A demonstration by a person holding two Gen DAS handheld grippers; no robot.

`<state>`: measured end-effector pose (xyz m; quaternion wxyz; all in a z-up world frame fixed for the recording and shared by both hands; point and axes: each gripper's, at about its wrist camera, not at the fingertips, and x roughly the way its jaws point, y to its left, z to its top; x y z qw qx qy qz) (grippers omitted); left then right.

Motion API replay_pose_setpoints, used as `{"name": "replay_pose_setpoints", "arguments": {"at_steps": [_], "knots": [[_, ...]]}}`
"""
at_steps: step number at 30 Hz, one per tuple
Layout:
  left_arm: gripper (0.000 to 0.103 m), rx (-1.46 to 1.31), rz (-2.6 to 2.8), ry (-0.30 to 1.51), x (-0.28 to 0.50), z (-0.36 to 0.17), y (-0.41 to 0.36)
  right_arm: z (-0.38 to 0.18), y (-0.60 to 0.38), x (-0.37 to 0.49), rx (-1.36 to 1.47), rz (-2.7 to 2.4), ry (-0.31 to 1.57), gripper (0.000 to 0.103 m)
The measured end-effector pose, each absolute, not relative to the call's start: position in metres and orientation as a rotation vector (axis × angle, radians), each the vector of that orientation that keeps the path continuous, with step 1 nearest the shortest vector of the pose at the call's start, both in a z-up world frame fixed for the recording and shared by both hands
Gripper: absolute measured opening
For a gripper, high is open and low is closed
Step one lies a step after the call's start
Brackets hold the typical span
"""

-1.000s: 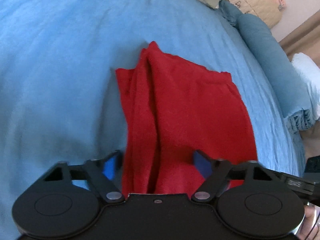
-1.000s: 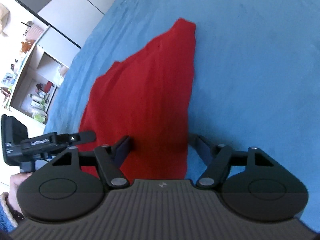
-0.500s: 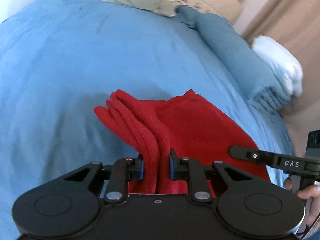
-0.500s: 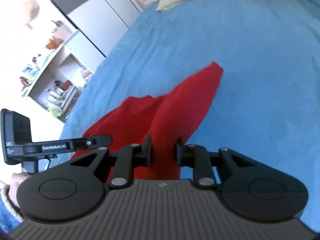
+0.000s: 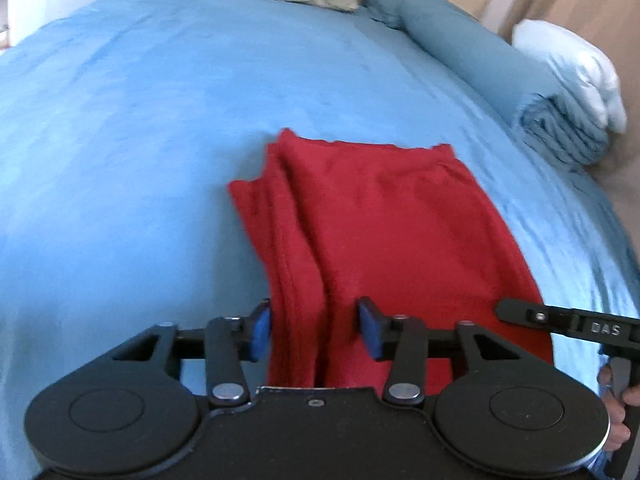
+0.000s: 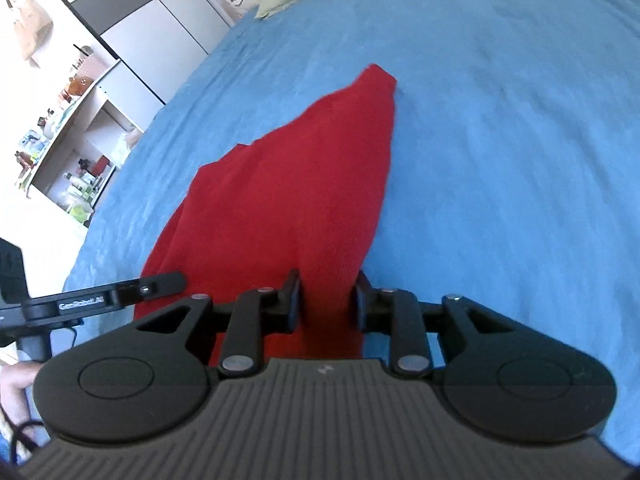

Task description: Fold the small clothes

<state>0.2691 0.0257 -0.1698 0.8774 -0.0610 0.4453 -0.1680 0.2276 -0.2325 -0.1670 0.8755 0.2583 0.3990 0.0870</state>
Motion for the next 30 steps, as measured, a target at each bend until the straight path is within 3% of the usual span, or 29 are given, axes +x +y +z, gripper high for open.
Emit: {"name": "replay_pose_setpoints", "arguments": {"at_steps": [2, 9, 16, 18, 21, 23, 30], "knots": [[0.062, -0.134, -0.331, 0.932, 0.272, -0.171, 0.026, -0.169, -0.229, 0.224, 0.506, 0.168, 0.815, 0.06], [0.061, -0.125, -0.291, 0.929, 0.269, -0.158, 0.025, -0.153, -0.217, 0.221, 0.392, 0.164, 0.793, 0.061], [0.063, -0.099, -0.267, 0.771, 0.224, -0.064, 0.03, -0.074, -0.209, 0.18, 0.268, 0.167, 0.684, 0.064], [0.081, -0.095, -0.262, 0.714, 0.199, -0.031, 0.034, -0.047, -0.205, 0.159, 0.233, 0.155, 0.653, 0.071], [0.101, -0.087, -0.246, 0.618, 0.153, 0.017, 0.042, 0.0, -0.197, 0.123, 0.196, 0.131, 0.596, 0.09], [0.103, -0.081, -0.242, 0.579, 0.126, 0.039, 0.043, 0.028, -0.189, 0.098, 0.162, 0.099, 0.571, 0.103], [0.103, 0.049, -0.117, 0.584, 0.049, 0.064, 0.029, 0.082, -0.166, 0.023, 0.132, -0.023, 0.589, 0.103]]}}
